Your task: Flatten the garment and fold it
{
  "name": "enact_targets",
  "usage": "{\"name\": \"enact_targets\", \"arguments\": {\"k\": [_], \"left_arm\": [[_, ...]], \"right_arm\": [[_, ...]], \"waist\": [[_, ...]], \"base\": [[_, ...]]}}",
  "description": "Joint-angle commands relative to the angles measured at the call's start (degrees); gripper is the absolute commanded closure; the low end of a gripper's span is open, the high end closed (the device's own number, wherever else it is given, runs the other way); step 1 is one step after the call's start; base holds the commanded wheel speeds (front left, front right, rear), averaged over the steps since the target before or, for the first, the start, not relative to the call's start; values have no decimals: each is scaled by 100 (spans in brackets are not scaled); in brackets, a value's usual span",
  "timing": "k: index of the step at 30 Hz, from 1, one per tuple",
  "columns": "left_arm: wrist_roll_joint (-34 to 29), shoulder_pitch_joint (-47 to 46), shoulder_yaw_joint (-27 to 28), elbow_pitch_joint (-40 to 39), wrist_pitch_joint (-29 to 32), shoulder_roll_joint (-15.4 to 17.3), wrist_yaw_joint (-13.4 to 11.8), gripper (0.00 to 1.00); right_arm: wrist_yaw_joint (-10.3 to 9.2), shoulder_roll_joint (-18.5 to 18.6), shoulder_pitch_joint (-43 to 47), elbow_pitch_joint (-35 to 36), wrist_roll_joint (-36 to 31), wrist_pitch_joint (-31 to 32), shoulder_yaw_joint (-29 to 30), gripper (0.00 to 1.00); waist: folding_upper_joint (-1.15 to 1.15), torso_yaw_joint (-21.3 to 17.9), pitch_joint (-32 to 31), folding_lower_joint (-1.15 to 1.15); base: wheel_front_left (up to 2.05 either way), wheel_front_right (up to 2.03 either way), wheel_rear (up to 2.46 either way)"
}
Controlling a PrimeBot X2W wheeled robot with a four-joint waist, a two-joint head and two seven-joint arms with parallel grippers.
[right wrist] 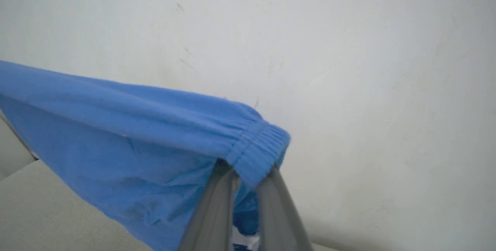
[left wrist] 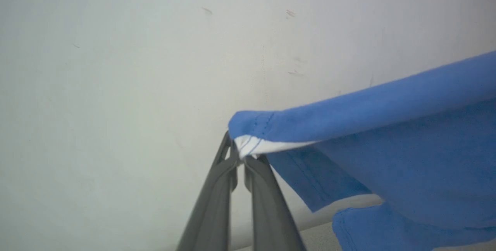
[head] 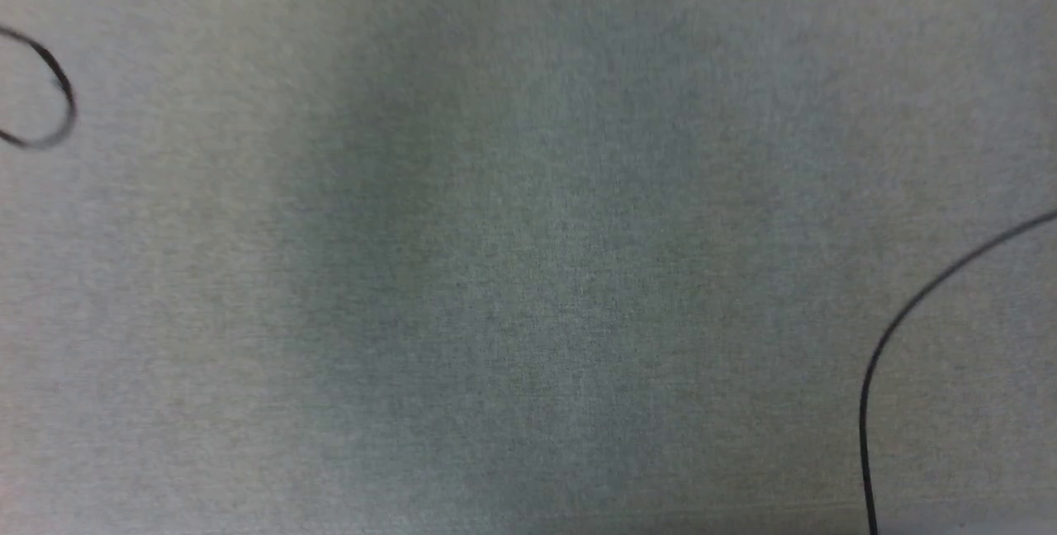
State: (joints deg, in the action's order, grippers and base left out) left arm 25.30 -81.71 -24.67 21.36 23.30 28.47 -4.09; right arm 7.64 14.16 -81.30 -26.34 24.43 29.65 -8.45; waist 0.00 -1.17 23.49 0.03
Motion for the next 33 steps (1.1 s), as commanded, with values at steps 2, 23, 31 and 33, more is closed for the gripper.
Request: {"name": "enact_targets", "arguments": {"k": [2, 23, 31, 33], "left_arm": [[-194, -425, 105, 353, -321, 93, -116, 100], [251, 1037, 391, 1941, -2143, -665, -588, 100], [565, 3522, 491, 1316, -2719, -569, -772, 100], [645, 4584, 502, 629, -2602, -338, -926, 100]], "right_arm": [[-15, -74, -522, -380, -158, -596, -63, 100], [-15, -642, 294, -2463, -60, -2492, -1058, 100], [-15, -524, 2455, -1962, 348, -2856, -1791, 100], [-15, -330, 3311, -1442, 436, -2872, -1892, 100]], "waist": [[0, -292, 954, -3], [0, -94, 675, -3], [0, -19, -626, -3], [0, -32, -1065, -3]], "base": [[0, 0, 0], [0, 0, 0], [0, 0, 0], [0, 0, 0]]}}
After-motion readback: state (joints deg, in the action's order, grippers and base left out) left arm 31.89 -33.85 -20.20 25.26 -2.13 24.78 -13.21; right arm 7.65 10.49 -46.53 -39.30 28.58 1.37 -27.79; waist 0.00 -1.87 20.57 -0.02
